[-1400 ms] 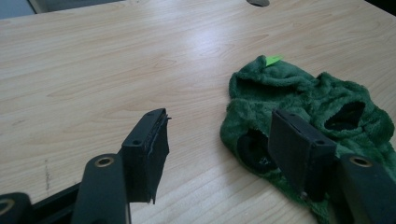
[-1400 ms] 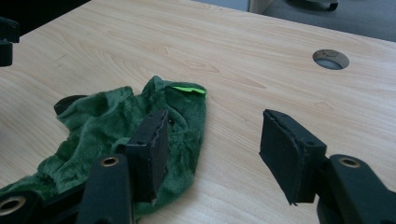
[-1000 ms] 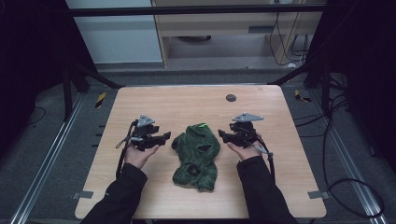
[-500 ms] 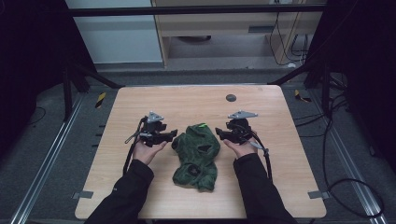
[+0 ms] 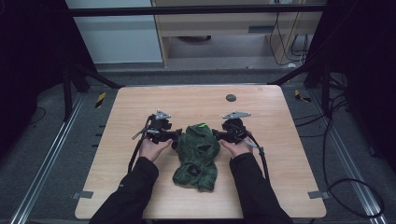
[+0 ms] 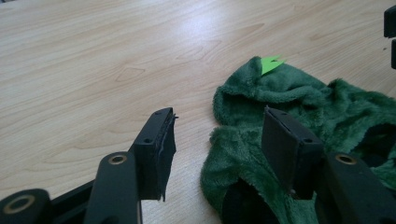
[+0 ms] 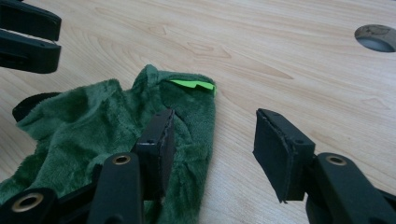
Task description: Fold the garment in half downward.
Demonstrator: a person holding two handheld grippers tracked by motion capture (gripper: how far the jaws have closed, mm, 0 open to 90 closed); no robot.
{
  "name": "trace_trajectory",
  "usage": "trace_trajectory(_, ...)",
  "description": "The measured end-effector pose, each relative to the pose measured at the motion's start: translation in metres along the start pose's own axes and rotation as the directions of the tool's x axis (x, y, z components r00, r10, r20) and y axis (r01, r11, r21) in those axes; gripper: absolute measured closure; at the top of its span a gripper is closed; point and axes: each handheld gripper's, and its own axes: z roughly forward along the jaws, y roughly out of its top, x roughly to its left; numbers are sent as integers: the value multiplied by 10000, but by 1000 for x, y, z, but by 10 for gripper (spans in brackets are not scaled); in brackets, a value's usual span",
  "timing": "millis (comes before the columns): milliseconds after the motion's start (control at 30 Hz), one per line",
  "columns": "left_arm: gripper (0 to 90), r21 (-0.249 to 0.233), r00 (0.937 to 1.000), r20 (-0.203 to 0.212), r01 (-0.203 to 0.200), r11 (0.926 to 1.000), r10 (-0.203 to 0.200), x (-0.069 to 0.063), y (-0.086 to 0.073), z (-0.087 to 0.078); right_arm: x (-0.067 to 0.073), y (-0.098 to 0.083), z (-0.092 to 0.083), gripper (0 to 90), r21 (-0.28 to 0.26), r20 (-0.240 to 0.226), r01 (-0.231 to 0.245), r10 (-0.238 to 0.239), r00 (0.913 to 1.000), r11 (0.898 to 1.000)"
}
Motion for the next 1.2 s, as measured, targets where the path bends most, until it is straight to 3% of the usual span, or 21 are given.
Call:
trace_trajectory(500,501,632,10000,10,-13,9980,13,-1,-5,21,0,-6,15,501,487,-186,12,-3,9998,9988)
trace_trajectory(1200,574,1177,9978,132,634,9910,-654,0,-18,40,3,-16,35,538,1354,-396,44,10,9992,9908)
